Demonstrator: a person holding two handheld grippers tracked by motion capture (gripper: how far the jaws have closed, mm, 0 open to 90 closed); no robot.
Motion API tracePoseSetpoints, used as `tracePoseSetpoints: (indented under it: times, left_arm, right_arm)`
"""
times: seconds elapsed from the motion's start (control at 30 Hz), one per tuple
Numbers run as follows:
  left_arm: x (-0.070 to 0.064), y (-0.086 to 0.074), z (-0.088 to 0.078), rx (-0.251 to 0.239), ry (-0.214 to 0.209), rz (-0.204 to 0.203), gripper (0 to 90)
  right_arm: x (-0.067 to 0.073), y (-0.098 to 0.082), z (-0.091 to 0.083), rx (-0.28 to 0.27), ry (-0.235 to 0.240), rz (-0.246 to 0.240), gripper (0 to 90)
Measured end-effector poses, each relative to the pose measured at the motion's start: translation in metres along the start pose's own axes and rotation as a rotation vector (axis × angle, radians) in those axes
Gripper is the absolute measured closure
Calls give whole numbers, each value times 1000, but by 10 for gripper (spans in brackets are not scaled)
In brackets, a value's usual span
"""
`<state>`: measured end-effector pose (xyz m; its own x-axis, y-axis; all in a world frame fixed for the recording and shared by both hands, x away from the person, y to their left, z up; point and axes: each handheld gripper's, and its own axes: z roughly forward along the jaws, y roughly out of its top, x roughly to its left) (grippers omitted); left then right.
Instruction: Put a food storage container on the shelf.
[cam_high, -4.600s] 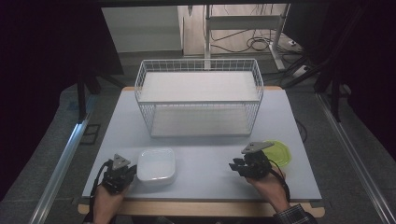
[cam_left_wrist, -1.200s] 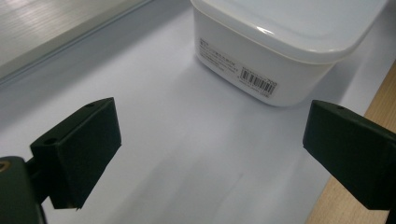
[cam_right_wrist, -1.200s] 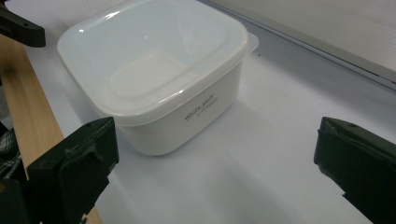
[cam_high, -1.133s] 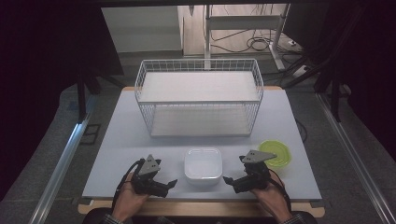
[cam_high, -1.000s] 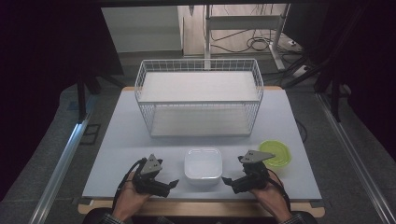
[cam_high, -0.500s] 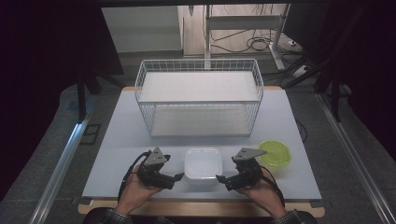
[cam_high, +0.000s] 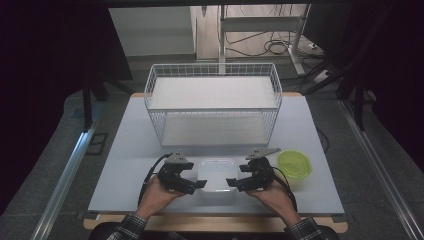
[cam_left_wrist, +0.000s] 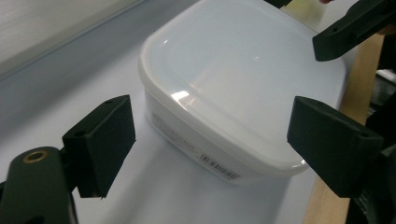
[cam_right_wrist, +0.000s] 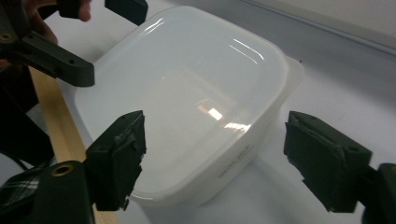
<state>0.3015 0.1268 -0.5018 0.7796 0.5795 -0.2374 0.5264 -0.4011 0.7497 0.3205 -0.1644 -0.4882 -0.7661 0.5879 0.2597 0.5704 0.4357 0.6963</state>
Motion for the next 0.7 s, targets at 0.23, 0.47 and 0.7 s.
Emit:
tracePoseSetpoints:
  times: [0.23, 0.47, 0.7]
  left_arm:
    - [2, 1, 3, 26, -72, -58, 204]
    - [-6, -1, -7, 46, -60, -120, 384]
    - [-11, -4, -16, 12, -37, -205, 557]
  right_arm:
    - [-6, 2, 3, 42, 76, 103, 317]
    - [-3, 0, -11, 46, 67, 176, 547]
    - [-1, -2, -19, 41, 75, 270, 671]
